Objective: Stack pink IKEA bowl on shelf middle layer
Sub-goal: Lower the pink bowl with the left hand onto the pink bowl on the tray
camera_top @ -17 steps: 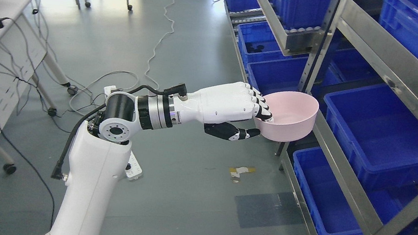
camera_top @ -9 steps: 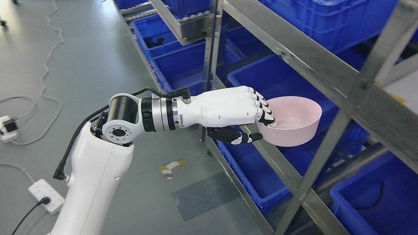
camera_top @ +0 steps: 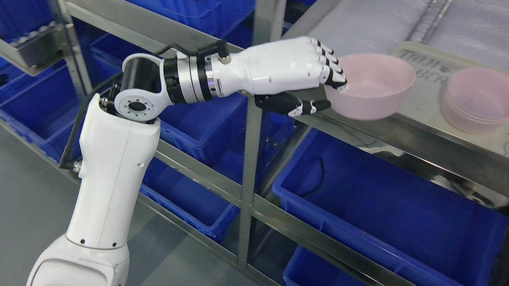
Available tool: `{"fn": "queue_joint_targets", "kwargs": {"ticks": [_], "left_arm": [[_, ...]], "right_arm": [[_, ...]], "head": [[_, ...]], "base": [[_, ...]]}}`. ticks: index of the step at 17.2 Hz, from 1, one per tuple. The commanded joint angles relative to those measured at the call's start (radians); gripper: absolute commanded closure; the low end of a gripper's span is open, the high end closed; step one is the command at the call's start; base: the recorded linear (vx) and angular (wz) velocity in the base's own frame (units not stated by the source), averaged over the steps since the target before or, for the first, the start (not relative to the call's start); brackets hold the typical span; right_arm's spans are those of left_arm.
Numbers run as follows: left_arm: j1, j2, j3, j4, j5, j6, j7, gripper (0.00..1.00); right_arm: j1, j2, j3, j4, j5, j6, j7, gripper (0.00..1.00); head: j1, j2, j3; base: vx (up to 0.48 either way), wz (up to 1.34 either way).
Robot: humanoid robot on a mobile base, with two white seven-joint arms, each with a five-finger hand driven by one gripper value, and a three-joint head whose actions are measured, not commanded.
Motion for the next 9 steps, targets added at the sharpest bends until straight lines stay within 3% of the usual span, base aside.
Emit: {"fn": "queue_joint_targets", "kwargs": {"ticks": [1,6,9], "left_arm": [[-0.228,0.017,0.112,0.220,-0.213,0.000,-0.002,0.90],[-0.236,0.017,0.098,0.264,-0.524,0.000,-0.009,0.90],[-0.221,0.017,0.104,0.283,-0.537,0.000,-0.016,0.90]], "right_arm": [[0.003,-0.017,0.000,-0.018,0.000,-0.001,0.000,0.00],[0.004,-0.017,0.000,-0.018,0.000,-0.001,0.000,0.00],[0.004,-0.017,0.000,-0.018,0.000,-0.001,0.000,0.00]], "head": [[0.0000,0.000,0.000],[0.0000,0.000,0.000],[0.0000,0.000,0.000]], "base": [[0.038,-0.88],[0.047,-0.79],[0.052,-0.54]]}}
